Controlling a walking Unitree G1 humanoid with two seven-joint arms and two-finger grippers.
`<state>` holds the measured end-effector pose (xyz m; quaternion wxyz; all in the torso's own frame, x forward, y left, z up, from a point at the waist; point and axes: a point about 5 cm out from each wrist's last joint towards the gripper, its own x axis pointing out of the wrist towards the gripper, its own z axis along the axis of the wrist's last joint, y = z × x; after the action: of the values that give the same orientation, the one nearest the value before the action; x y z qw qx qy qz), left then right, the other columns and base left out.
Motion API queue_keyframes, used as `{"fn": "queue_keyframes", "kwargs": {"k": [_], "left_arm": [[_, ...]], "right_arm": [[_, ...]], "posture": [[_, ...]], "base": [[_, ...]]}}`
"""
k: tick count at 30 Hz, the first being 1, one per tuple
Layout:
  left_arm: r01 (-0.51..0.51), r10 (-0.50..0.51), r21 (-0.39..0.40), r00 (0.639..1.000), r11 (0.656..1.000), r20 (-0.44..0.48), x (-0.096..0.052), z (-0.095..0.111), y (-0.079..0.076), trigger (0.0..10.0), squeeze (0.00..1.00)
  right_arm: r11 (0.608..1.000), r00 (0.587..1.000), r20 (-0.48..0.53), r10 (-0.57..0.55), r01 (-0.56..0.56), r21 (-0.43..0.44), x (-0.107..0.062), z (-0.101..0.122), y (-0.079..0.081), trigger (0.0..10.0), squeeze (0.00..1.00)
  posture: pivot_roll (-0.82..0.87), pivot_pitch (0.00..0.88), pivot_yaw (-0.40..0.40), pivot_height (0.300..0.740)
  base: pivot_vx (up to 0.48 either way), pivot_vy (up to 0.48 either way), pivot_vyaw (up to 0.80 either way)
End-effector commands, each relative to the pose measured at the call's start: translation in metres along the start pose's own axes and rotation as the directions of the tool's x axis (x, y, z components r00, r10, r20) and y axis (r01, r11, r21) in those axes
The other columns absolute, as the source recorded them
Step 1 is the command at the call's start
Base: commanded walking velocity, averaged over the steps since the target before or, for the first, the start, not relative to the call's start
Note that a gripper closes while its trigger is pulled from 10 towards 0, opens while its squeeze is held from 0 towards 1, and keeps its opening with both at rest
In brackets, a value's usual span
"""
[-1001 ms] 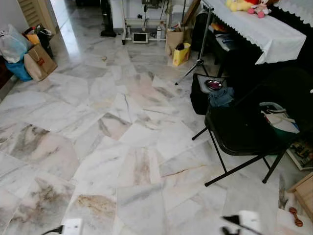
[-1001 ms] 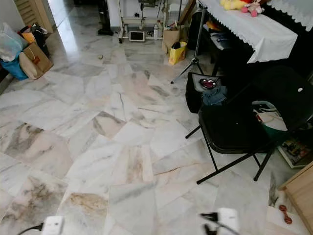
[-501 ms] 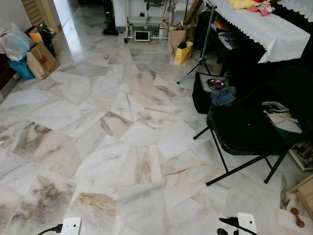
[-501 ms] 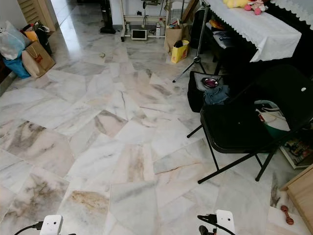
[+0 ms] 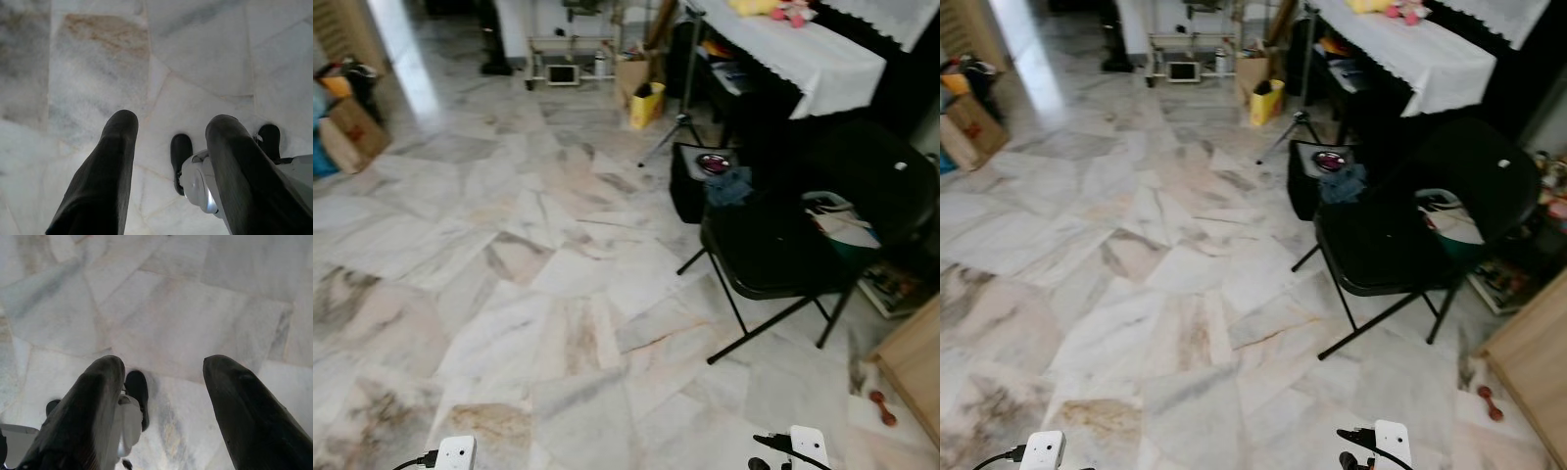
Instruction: Hang keys on a hook
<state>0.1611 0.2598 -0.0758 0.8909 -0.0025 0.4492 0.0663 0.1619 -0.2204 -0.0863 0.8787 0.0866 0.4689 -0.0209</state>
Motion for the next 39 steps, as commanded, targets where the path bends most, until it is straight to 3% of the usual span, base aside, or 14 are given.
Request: {"fn": "queue_keyframes", "kwargs": {"k": [1,10,14,19,31,39], "left_arm": [[-0.004,0.004,0.012,1.000,1.000,-0.031,-0.001,-0.006,0.002,10.0,0.00],[0.002,-0.002,0.000,0.999,1.000,-0.032,-0.001,-0.007,0.001,10.0,0.00],[-0.002,0.006,0.116,1.000,0.993,-0.029,-0.001,-0.004,0.002,10.0,0.00],[-0.003,0.005,0.066,0.999,0.998,-0.032,-0.001,-0.006,0.001,10.0,0.00],[0.011,-0.008,0.098,0.999,0.995,-0.032,-0.001,-0.005,0.002,10.0,0.00],[-0.008,0.013,0.146,0.999,0.989,-0.031,-0.003,-0.002,0.012,10.0,0.00]], "right_arm": [[1.000,1.000,-0.010,-0.006,0.006,0.000,-0.001,-0.001,-0.002,10.0,0.00],[1.000,1.000,-0.018,0.001,-0.001,-0.014,-0.001,-0.001,-0.002,10.0,0.00],[1.000,1.000,-0.020,-0.004,0.003,-0.019,-0.001,-0.002,-0.002,10.0,0.00],[1.000,1.000,-0.021,-0.006,0.006,-0.012,-0.001,-0.003,-0.003,10.0,0.00],[1.000,1.000,-0.013,-0.008,0.008,0.016,0.000,-0.004,0.000,10.0,0.00],[0.998,1.000,-0.008,-0.002,0.002,0.059,0.003,-0.007,0.013,10.0,0.00]], "posture": [[0.18,0.015,-0.041,0.740],[0.18,0.004,-0.046,0.740],[0.17,0.000,-0.046,0.740],[0.17,0.000,-0.045,0.740],[0.19,0.000,-0.023,0.740],[0.17,0.000,0.042,0.740]], "base": [[0.000,0.000,-0.78],[0.000,0.000,-0.78],[0.000,-0.360,-0.77],[0.000,-0.261,-0.76],[0.000,0.000,-0.75],[0.000,0.000,-0.75]]}}
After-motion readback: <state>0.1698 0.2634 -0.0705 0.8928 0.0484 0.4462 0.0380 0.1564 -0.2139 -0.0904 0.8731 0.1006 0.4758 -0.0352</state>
